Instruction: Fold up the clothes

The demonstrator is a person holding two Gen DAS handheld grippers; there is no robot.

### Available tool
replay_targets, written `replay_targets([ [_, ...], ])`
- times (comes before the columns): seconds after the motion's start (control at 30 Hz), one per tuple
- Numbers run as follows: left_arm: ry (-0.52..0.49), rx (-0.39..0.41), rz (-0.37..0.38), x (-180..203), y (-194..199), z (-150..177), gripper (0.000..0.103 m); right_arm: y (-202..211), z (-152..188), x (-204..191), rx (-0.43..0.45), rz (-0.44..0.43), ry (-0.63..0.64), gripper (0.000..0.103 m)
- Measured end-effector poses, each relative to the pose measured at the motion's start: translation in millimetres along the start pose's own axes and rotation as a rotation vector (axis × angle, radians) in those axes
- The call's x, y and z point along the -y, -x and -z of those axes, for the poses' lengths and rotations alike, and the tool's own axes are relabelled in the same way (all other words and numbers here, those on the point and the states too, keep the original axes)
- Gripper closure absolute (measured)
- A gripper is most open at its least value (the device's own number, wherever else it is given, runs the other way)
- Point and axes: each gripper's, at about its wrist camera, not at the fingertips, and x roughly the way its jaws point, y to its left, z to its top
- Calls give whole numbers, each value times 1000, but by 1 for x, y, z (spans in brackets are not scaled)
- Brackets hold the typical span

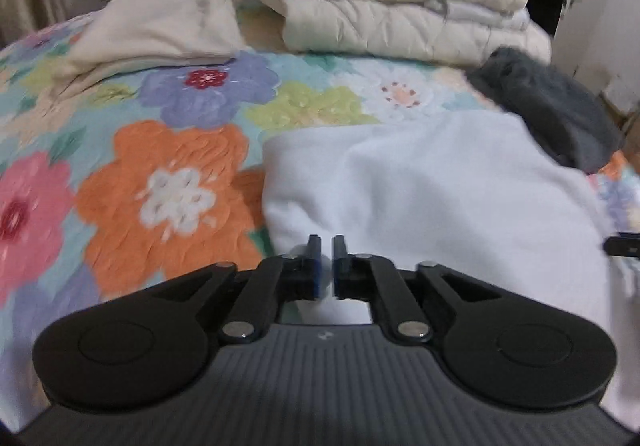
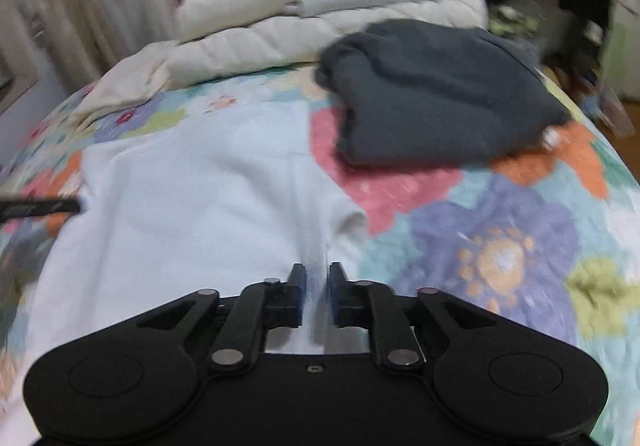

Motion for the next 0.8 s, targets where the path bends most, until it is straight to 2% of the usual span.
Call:
replay_targets([
  [0.03,26,10,26,-1,13,8,67,10,1,4,16,3,-50,78],
  [0.1,72,15,51,-1,33,21,67,36,5,9,69,20,-154,65],
  [0.2,46,-30,105,18,51,33,67,77,20,13,111,-64,-252,60],
  [0.27,5,-48,117,33,64,42,67,97,36,11,91,-128,-248,60],
  [0.33,-20,-48,125,45,82,63,67,113,57,6,68,-153,-201,60],
  [0.47,-51,-144,143,60,102,107,62,136,103,-2,0,-185,-114,58],
  [0.6,-49,-188,101,64,124,134,61,154,146,-1,-71,-121,-116,56],
  [0.67,18,-160,127,60,141,147,59,161,157,5,-96,-126,-129,56],
  [0.8,71,-96,168,69,166,180,51,171,182,18,-111,-137,-183,56],
])
